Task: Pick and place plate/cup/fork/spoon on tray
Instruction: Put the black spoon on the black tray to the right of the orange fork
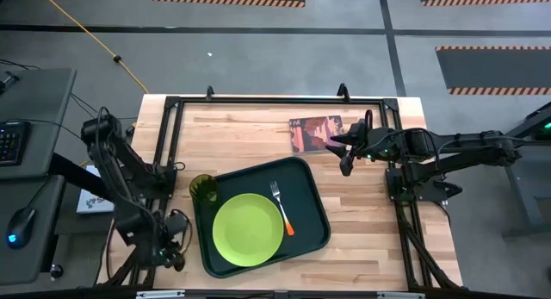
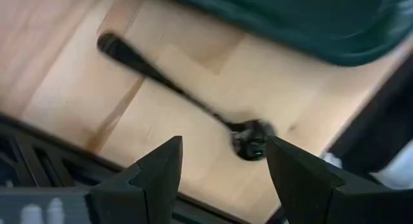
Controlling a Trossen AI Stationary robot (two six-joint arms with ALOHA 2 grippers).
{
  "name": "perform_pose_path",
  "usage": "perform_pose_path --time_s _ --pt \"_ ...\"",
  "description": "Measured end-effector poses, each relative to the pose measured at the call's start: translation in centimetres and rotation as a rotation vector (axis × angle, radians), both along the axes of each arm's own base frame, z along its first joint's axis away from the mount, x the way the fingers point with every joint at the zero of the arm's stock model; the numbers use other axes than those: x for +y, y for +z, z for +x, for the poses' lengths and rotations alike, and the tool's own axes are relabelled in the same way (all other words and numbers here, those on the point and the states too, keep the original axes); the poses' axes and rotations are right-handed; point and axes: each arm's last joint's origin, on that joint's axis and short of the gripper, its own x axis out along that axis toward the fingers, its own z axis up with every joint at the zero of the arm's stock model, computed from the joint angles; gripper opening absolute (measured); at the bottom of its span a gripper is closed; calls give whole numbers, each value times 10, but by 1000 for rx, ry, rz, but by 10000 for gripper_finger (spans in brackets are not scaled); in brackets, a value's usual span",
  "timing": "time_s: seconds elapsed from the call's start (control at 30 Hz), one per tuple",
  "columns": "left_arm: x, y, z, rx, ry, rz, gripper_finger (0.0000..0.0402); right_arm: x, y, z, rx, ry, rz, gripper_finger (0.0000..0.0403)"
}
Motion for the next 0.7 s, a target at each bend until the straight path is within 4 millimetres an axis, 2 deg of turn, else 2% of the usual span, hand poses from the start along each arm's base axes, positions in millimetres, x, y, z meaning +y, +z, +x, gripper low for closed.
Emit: perform_pose_path --time_s 0.17,0.33,0.5,0.7 --pt "-5 -21 12 124 72 43 211 0 1 0 -4 -11 -11 158" --pt "-3 -39 25 246 223 92 211 -1 1 0 -2 -21 -18 158" --pt "-1 -52 35 292 204 122 211 -1 0 0 4 -22 -19 158" --pt "-4 -56 43 255 169 99 211 -1 0 0 4 -22 -19 158"
